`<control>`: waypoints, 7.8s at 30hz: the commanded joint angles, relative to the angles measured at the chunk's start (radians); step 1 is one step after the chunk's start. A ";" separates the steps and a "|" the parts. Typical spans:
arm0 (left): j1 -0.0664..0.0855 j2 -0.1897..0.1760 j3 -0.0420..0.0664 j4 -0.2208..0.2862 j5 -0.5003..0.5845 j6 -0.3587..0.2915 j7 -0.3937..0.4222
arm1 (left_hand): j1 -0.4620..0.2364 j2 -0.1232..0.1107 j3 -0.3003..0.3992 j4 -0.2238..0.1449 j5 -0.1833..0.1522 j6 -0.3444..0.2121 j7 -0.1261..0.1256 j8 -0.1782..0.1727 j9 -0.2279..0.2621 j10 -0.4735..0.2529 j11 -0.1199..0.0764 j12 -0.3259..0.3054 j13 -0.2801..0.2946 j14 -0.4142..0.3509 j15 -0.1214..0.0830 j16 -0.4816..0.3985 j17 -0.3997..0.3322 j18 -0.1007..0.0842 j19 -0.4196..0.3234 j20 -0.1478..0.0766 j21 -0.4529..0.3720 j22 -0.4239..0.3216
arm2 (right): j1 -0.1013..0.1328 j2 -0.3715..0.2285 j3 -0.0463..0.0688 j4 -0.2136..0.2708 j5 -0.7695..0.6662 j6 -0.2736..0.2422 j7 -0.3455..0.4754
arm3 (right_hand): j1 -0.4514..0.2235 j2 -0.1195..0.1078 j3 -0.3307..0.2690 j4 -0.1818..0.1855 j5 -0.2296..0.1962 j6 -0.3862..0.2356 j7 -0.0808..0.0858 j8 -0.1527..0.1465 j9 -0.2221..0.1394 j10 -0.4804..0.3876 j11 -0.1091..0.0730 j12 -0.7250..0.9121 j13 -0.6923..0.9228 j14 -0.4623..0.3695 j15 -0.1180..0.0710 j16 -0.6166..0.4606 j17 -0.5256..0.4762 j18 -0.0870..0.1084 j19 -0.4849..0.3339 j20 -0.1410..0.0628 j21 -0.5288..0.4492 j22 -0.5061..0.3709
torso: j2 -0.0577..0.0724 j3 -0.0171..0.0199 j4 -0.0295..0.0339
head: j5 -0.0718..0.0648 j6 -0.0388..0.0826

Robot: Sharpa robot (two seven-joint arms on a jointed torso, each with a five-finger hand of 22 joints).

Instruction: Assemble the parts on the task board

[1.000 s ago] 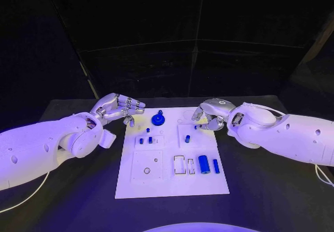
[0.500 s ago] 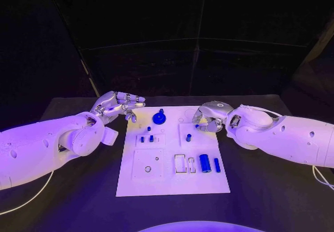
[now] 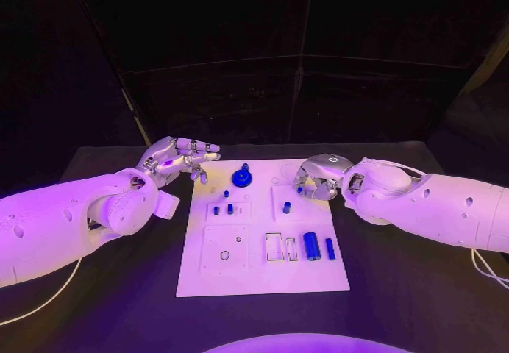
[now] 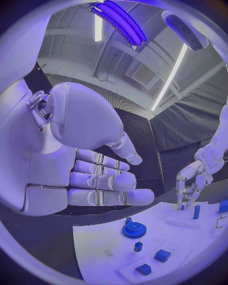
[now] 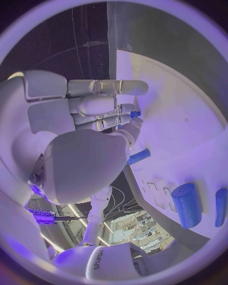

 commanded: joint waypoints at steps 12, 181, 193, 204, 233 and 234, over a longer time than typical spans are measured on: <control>0.001 0.001 0.001 0.003 0.012 0.021 0.019 | -0.015 -0.001 -0.010 0.010 -0.003 -0.002 0.004 -0.002 -0.001 -0.008 0.001 0.006 0.001 -0.009 -0.001 -0.008 -0.006 0.019 -0.004 0.002 -0.007 -0.004 | -0.008 0.017 0.000 -0.019 0.002 0.070 -0.019 | -0.002 0.009 0.012 -0.004 0.002 0.022 -0.001 0.008 0.003 0.020 -0.001 0.013 0.000 0.052 -0.002 0.018 0.014 0.005 -0.013 0.002 0.016 0.010 | -0.001 0.0000 0.0002 | 0.001 -0.006; 0.001 0.056 0.000 -0.051 0.071 -0.001 0.023 | -0.019 -0.002 -0.032 0.018 -0.003 -0.007 0.007 -0.002 -0.001 -0.011 0.002 0.014 0.003 -0.014 0.001 -0.008 -0.017 0.019 -0.002 0.004 -0.017 -0.012 | -0.140 0.166 0.010 0.203 -0.052 -0.082 -0.040 | 0.003 0.040 0.093 -0.117 -0.069 0.061 -0.003 0.019 0.004 0.062 -0.009 0.039 0.006 0.049 -0.010 0.078 0.051 0.000 -0.039 -0.001 0.139 0.119 | -0.001 -0.0021 0.0029 | 0.204 -0.079; 0.001 0.059 0.000 -0.055 0.071 0.005 0.019 | -0.019 -0.002 -0.032 0.018 -0.003 -0.007 0.007 -0.002 -0.001 -0.011 0.002 0.014 0.003 -0.014 0.001 -0.008 -0.017 0.019 -0.002 0.004 -0.017 -0.012 | -0.141 0.169 0.010 0.198 -0.052 -0.088 -0.035 | 0.003 0.040 0.093 -0.117 -0.069 0.061 -0.003 0.019 0.004 0.062 -0.009 0.039 0.006 0.049 -0.010 0.078 0.051 0.000 -0.039 -0.001 0.139 0.119 | -0.002 -0.0027 0.0028 | 0.198 -0.079; 0.001 0.059 0.000 -0.054 0.071 0.006 0.017 | -0.019 -0.002 -0.034 0.018 -0.003 -0.008 0.008 -0.002 -0.002 -0.013 0.002 0.014 0.003 -0.015 0.001 -0.009 -0.020 0.019 -0.002 0.004 -0.018 -0.013 | -0.141 0.174 0.010 0.185 -0.059 -0.047 -0.058 | -0.002 0.040 0.090 -0.116 -0.068 0.062 -0.003 0.019 0.004 0.062 -0.009 0.039 0.006 0.048 -0.010 0.076 0.047 0.001 -0.042 -0.001 0.137 0.114 | -0.001 -0.0031 0.0030 | 0.199 -0.081; 0.001 0.062 0.000 -0.055 0.071 0.010 0.007 | -0.018 -0.002 -0.038 0.019 -0.003 -0.011 0.008 -0.003 -0.002 -0.017 0.003 0.014 0.003 -0.016 0.002 -0.009 -0.021 0.019 -0.002 0.005 -0.020 -0.015 | -0.140 0.173 0.010 0.188 -0.064 -0.052 -0.068 | -0.076 -0.017 0.026 -0.099 -0.043 -0.047 0.015 -0.018 -0.008 -0.100 0.026 -0.030 -0.002 0.037 0.021 0.065 0.017 0.006 -0.074 0.028 0.105 0.071 | -0.001 -0.0023 0.0027 | 0.195 -0.084; 0.001 0.062 0.000 -0.055 0.071 0.010 0.007 | -0.018 -0.002 -0.038 0.019 -0.003 -0.011 0.008 -0.003 -0.002 -0.017 0.003 0.014 0.003 -0.016 0.002 -0.009 -0.021 0.019 -0.002 0.005 -0.020 -0.015 | -0.140 0.172 0.010 0.189 -0.064 -0.063 -0.066 | -0.077 -0.018 0.021 -0.099 -0.042 -0.050 0.014 -0.018 -0.008 -0.106 0.026 -0.030 -0.002 0.037 0.021 0.066 0.017 0.006 -0.073 0.029 0.104 0.070 | -0.002 -0.0021 0.0029 | 0.195 -0.084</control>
